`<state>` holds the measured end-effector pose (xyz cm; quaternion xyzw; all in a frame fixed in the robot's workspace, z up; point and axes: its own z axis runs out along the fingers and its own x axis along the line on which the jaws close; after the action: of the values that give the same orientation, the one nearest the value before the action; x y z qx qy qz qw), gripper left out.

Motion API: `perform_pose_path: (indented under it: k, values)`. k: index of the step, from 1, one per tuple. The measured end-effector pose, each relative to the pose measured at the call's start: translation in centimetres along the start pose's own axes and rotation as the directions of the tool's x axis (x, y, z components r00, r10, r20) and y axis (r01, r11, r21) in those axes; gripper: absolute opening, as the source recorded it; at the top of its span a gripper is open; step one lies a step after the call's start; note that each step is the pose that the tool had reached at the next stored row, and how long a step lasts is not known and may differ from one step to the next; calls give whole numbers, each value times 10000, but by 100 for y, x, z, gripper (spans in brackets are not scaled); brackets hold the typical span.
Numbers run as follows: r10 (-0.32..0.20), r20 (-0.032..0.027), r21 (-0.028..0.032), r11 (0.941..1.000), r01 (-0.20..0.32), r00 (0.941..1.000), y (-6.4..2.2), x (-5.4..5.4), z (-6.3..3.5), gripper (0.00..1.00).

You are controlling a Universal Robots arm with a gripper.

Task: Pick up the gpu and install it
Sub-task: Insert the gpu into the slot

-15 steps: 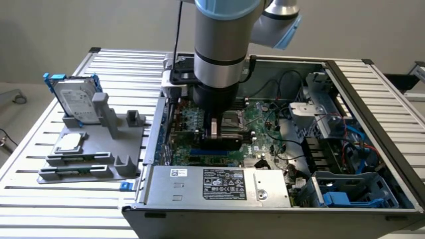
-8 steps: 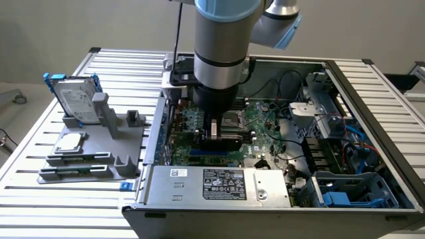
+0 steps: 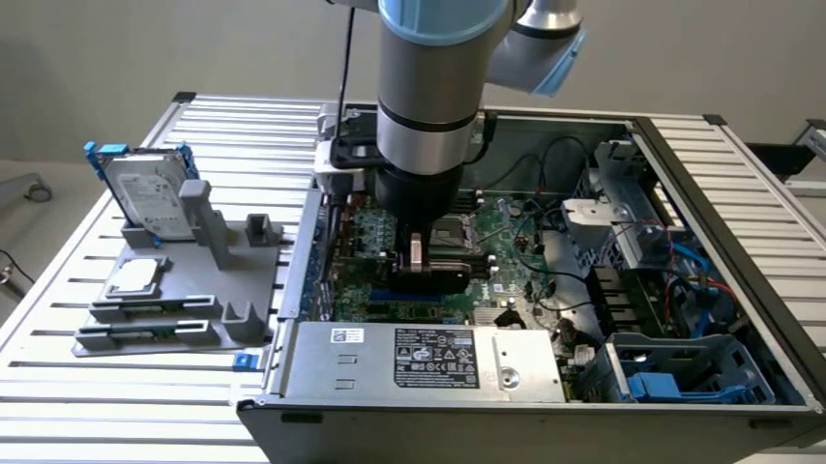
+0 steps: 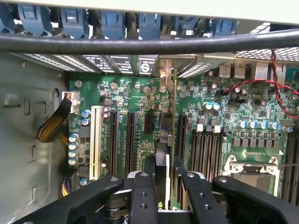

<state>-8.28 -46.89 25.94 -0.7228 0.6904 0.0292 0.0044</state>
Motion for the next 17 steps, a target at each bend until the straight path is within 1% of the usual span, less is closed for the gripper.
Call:
perform_pose_path:
  k: [6, 13, 17]
  values:
    - [-9, 3, 1, 10000, 9, 10000, 0, 0, 1, 26]
    - [-12, 2, 1, 10000, 12, 10000, 2, -2, -42, 26]
    - [-15, -28, -2, 10000, 15, 10000, 1, 0, -41, 26]
